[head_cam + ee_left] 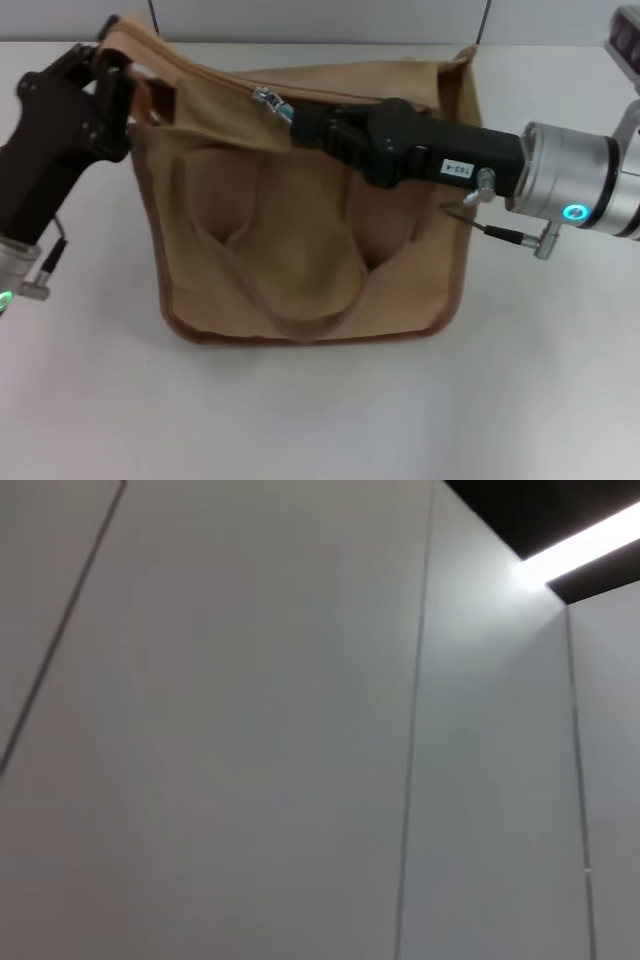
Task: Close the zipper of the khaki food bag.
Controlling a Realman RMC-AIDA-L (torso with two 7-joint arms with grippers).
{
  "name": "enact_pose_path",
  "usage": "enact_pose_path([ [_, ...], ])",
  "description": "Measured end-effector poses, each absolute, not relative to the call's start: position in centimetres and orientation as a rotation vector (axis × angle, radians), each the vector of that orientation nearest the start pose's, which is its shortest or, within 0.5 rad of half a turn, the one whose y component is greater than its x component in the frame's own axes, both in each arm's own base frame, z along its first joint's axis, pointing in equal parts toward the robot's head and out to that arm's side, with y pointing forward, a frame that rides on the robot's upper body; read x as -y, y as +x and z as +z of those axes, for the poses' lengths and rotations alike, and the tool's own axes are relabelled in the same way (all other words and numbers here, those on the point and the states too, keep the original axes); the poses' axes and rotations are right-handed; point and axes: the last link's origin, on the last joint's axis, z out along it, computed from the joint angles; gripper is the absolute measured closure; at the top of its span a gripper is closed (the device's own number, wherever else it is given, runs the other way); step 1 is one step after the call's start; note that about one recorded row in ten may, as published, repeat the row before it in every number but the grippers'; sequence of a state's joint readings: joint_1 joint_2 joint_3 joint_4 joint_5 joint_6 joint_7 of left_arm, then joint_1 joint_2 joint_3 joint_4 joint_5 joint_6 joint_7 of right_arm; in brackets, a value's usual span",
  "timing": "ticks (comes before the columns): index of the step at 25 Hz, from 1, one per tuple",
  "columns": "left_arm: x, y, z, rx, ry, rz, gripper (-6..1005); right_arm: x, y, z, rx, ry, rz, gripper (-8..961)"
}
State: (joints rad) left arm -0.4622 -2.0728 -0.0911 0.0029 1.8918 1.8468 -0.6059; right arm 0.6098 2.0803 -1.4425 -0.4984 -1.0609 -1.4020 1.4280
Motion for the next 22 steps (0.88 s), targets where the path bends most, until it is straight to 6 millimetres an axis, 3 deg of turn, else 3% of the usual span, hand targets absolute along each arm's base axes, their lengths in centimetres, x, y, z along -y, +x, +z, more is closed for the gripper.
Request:
enact_pose_path([
  [6,-27.6,-27.5,1.6,0.323,-1.778,-1.407,975,-34.1,17.8,-4.5,-0.800,-2.641,1.291,943],
  [10,-27.6,-27.6,1.7,0.326,-1.774,-1.403,975,-33.8,21.0,-2.7,-0.878,-2.511,1.298,941],
  [14,-27.7,-27.6,1.7,0.325,-1.776,-1.401,974,-33.4,22.6,-1.6,-0.905,-2.437,1.313,940],
  [17,-27.9,-27.4,1.6,0.325,-1.785,-1.399,974,-32.6,24.7,-0.2,-0.866,-2.301,1.336,939],
  [22,-28.0,-27.4,1.4,0.333,-1.794,-1.393,973,-31.1,26.3,0.7,-0.775,-2.182,1.362,937],
])
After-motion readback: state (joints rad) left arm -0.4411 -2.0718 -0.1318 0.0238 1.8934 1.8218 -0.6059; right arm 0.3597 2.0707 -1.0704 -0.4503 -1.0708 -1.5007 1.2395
